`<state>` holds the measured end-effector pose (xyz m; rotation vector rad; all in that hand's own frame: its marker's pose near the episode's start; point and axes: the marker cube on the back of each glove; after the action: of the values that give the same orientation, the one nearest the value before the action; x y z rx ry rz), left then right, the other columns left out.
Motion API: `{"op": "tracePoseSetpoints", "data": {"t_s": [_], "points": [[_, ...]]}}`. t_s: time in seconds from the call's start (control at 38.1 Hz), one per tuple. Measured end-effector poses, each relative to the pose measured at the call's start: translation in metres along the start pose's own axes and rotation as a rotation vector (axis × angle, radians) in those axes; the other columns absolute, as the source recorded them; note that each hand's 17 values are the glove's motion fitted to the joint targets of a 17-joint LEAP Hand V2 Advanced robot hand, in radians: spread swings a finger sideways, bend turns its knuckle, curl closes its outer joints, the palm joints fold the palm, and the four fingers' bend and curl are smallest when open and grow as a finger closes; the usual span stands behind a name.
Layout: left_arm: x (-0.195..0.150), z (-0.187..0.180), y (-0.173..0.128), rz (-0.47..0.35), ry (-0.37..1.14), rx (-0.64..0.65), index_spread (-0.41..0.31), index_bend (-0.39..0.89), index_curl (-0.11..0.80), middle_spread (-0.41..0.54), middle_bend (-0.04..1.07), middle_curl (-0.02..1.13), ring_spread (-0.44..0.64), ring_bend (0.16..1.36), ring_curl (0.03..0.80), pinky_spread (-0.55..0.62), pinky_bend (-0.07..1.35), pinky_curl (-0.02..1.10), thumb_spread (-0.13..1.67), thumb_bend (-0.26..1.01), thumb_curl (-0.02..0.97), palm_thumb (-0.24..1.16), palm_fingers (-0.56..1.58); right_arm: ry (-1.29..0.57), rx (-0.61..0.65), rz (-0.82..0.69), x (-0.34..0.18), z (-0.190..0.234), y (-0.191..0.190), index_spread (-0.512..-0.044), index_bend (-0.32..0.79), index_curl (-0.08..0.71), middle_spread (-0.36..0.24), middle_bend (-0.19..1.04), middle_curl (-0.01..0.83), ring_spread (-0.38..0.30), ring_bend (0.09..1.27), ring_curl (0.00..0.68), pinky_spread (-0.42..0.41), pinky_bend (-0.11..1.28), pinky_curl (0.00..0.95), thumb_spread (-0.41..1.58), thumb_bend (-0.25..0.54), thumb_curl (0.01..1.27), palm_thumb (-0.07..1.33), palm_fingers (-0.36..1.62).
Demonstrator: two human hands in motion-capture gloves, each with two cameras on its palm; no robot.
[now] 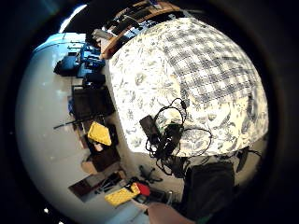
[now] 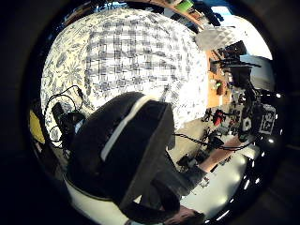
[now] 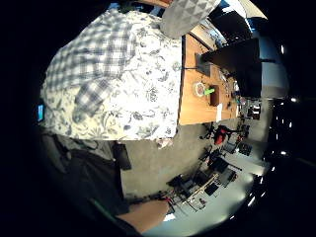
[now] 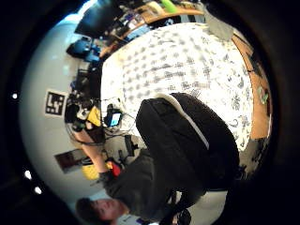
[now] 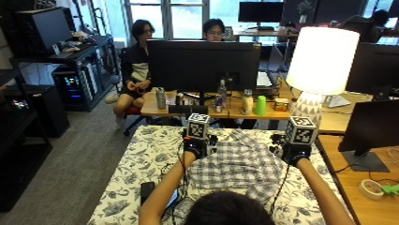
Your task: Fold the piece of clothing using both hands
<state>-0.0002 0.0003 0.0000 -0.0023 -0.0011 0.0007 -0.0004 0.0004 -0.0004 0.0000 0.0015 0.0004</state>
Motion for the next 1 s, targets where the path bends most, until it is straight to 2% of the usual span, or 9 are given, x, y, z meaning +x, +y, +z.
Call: {"op": "tracePoseSetpoints", "data": {"t_s": [0.13, 0.31, 0.39, 0.58, 0.76, 0.81, 0.92, 1.0], "points": [[-0.002, -0.002, 0.000, -0.017, -0.012, 0.011, -0.010, 0.13, 0.067, 0.161, 0.15, 0.06, 0.25, 0.49, 0.129, 0.31, 0.38, 0.12, 0.61, -0.01, 0.037, 0.01, 0.18, 0.019, -0.005, 0.004, -0.003, -0.003, 0.004, -0.228, 0.17, 0.109, 0.017, 0.19, 0.093, 0.091, 0.31, 0.104, 0.174, 0.41, 0.151, 0.70, 0.145, 0.04, 0.24, 0.33], [-0.002, 0.001, -0.004, -0.020, -0.019, 0.029, -0.012, 0.13, 0.112, 0.215, 0.17, 0.11, 0.33, 0.56, 0.178, 0.39, 0.42, 0.18, 0.83, -0.01, 0.079, 0.01, 0.12, 0.024, -0.010, 0.000, -0.001, 0.001, 0.000, -0.286, 0.16, 0.164, 0.022, 0.19, 0.152, 0.120, 0.32, 0.149, 0.222, 0.42, 0.206, 0.99, 0.133, 0.06, 0.26, 0.30], [-0.001, 0.010, -0.008, -0.019, -0.022, 0.003, -0.008, 0.09, 0.111, 0.236, 0.18, 0.13, 0.35, 0.60, 0.196, 0.41, 0.45, 0.20, 0.88, 0.00, 0.102, 0.03, 0.08, 0.021, -0.028, 0.009, 0.001, 0.006, 0.001, -0.298, 0.15, 0.178, 0.023, 0.19, 0.171, 0.127, 0.33, 0.164, 0.232, 0.42, 0.221, 1.06, 0.126, 0.08, 0.27, 0.29], [0.001, 0.037, -0.031, -0.010, -0.030, 0.012, -0.014, 0.10, 0.120, 0.259, 0.19, 0.16, 0.38, 0.64, 0.220, 0.43, 0.52, 0.25, 0.94, -0.01, 0.150, 0.09, 0.04, 0.025, -0.050, 0.022, 0.007, 0.017, -0.002, -0.312, 0.15, 0.205, 0.024, 0.19, 0.209, 0.136, 0.34, 0.190, 0.245, 0.43, 0.250, 1.17, 0.104, 0.10, 0.28, 0.28], [0.005, 0.082, -0.051, 0.012, 0.006, -0.065, -0.025, 0.12, 0.144, 0.257, 0.19, 0.19, 0.37, 0.67, 0.234, 0.41, 0.56, 0.27, 0.97, -0.01, 0.188, 0.14, 0.04, 0.020, -0.085, 0.024, 0.014, 0.037, -0.013, -0.318, 0.15, 0.224, 0.024, 0.19, 0.237, 0.140, 0.35, 0.211, 0.252, 0.44, 0.273, 1.22, 0.078, 0.11, 0.28, 0.26], [0.008, 0.087, -0.043, 0.016, 0.016, -0.090, -0.026, 0.13, 0.151, 0.258, 0.18, 0.20, 0.36, 0.67, 0.237, 0.41, 0.56, 0.28, 0.97, -0.01, 0.195, 0.15, 0.03, 0.012, -0.104, 0.015, 0.015, 0.042, -0.015, -0.319, 0.15, 0.229, 0.024, 0.18, 0.243, 0.141, 0.36, 0.217, 0.253, 0.45, 0.279, 1.23, 0.071, 0.12, 0.29, 0.26], [0.017, 0.088, -0.003, 0.004, 0.017, -0.186, -0.029, 0.14, 0.167, 0.258, 0.18, 0.21, 0.35, 0.67, 0.241, 0.41, 0.57, 0.29, 0.98, -0.02, 0.207, 0.16, 0.03, 0.018, -0.107, 0.031, 0.017, 0.051, -0.019, -0.320, 0.15, 0.238, 0.025, 0.18, 0.254, 0.142, 0.36, 0.226, 0.249, 0.45, 0.289, 1.24, 0.061, 0.13, 0.30, 0.25], [0.020, 0.106, 0.001, 0.001, -0.002, -0.277, -0.034, 0.15, 0.181, 0.258, 0.18, 0.22, 0.35, 0.67, 0.242, 0.40, 0.58, 0.30, 0.99, -0.02, 0.217, 0.17, 0.03, 0.027, -0.113, 0.041, 0.018, 0.056, -0.021, -0.321, 0.15, 0.244, 0.025, 0.18, 0.261, 0.142, 0.36, 0.234, 0.249, 0.45, 0.295, 1.25, 0.050, 0.13, 0.31, 0.25]]}}
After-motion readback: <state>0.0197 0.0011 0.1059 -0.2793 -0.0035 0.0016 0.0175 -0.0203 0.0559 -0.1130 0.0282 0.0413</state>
